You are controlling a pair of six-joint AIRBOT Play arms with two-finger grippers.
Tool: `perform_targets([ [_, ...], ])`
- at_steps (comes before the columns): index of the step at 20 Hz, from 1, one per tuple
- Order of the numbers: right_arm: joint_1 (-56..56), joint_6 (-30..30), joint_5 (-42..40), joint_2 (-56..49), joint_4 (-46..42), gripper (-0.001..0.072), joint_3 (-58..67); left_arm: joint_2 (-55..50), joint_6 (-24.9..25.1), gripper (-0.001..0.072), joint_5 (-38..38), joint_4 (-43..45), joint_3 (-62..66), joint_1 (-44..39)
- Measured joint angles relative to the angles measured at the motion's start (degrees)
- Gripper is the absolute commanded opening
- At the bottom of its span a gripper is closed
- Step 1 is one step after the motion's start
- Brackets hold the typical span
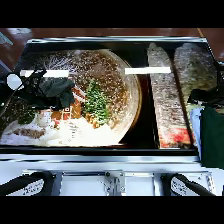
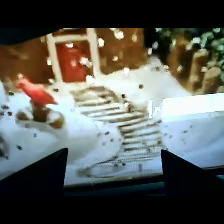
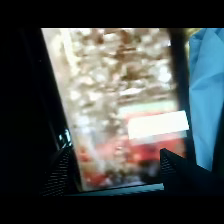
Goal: Fold the shirts.
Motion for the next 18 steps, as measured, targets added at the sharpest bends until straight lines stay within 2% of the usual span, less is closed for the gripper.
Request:
perform_targets([
  [14,0.0,0.0,0.0,0.0,0.0,0.0689,0.0,0.0,0.0,0.0697,0.0,0.0,0.0,0.0],
  [18,0.0,0.4,-3.1,0.0,1.2,0.0689,0.0,0.0,0.0,0.0697,1.3,0.0,-0.1,0.0],
])
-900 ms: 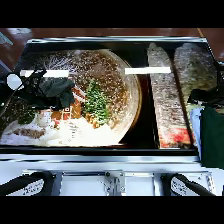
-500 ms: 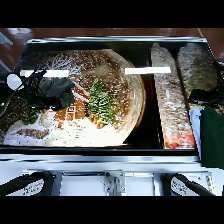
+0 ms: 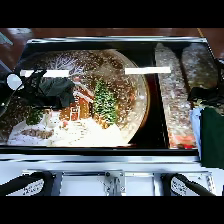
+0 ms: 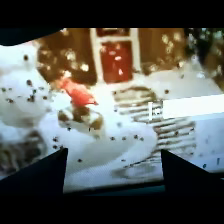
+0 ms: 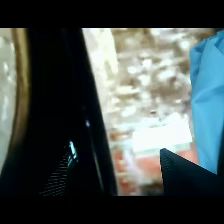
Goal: Fold the shirts.
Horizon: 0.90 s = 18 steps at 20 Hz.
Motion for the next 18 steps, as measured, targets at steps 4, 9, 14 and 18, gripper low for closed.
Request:
perform_targets([
  [4,0.0,0.2,-3.8,0.0,1.3,0.0689,0.0,-0.3,0.0,0.0697,3.4,0.0,-0.1,0.0],
  [9,0.0,0.2,-5.6,0.0,3.2,0.0688,0.0,-1.5,-1.2,0.0617,6.4,-1.8,0.1,0.1],
  [14,0.0,0.2,-6.5,0.0,4.0,0.0689,0.0,-10.1,-4.0,0.0674,11.8,1.4,7.9,4.1],
  [18,0.0,0.2,-7.0,0.0,4.2,0.0688,0.0,-23.2,-6.0,0.0720,10.5,2.6,19.3,8.5],
])
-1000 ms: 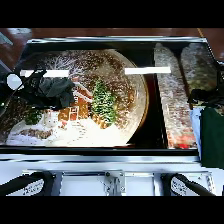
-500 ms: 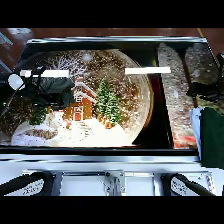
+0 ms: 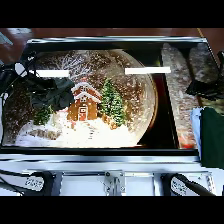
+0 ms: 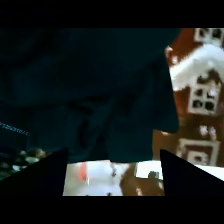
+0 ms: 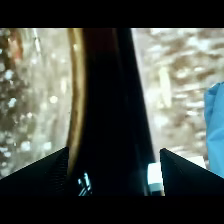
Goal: Fold the shirts.
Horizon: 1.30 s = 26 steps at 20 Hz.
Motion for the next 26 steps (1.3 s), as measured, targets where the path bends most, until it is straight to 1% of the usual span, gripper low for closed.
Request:
perform_targets([
  [3,0.0,0.0,-0.3,0.0,0.0,0.0688,0.0,-8.9,-1.7,0.0720,-1.4,0.4,7.5,2.3],
  [6,0.0,0.0,-0.3,0.0,0.0,0.0688,0.0,-15.1,-2.4,0.0718,-1.4,0.6,12.6,3.5],
  [8,0.0,0.0,-0.3,0.0,0.1,0.0688,0.0,-18.0,-2.6,0.0703,-1.1,0.6,14.7,3.9],
  [9,0.0,0.0,-0.3,0.0,0.0,0.0687,0.0,-19.2,-2.7,0.0500,-1.0,0.5,15.4,4.1],
  [10,0.0,0.0,-0.3,0.0,0.1,0.0683,0.0,-20.0,-2.8,0.0170,-1.0,0.5,15.9,4.2],
  [11,0.0,0.0,-0.3,0.0,0.1,0.0684,0.0,-20.7,-2.8,0.0040,-1.1,0.4,16.3,4.2],
  [14,0.0,0.3,0.3,0.0,0.1,0.0684,0.0,-20.8,-2.7,0.0039,-3.2,0.4,17.9,4.3],
  [18,0.0,0.4,0.6,0.0,0.2,0.0684,0.0,-16.2,0.2,0.0039,-6.8,-0.2,22.9,2.7],
  [22,0.0,0.4,1.6,0.1,1.0,0.0683,0.0,-3.9,3.9,0.0039,-8.3,-1.9,25.5,-2.8],
  [26,0.0,-2.0,7.3,1.9,1.9,0.0682,0.0,9.9,5.4,0.0039,-8.7,-2.6,26.3,-12.0],
])
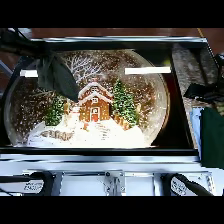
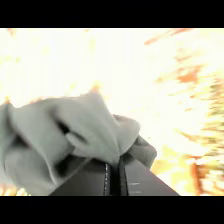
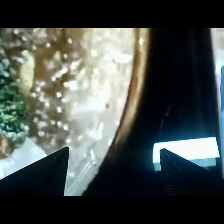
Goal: Fold the shirts.
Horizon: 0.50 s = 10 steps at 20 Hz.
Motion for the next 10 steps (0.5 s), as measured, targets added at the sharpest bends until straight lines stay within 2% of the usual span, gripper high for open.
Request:
perform_targets([
  [4,0.0,-1.7,3.1,4.7,0.3,0.0682,0.0,7.6,-1.5,0.0039,-0.5,-0.4,0.0,-11.4],
  [10,0.0,-2.6,6.4,12.2,0.9,0.0682,0.0,7.7,-5.6,0.0039,1.3,-0.4,-8.2,-26.6],
])
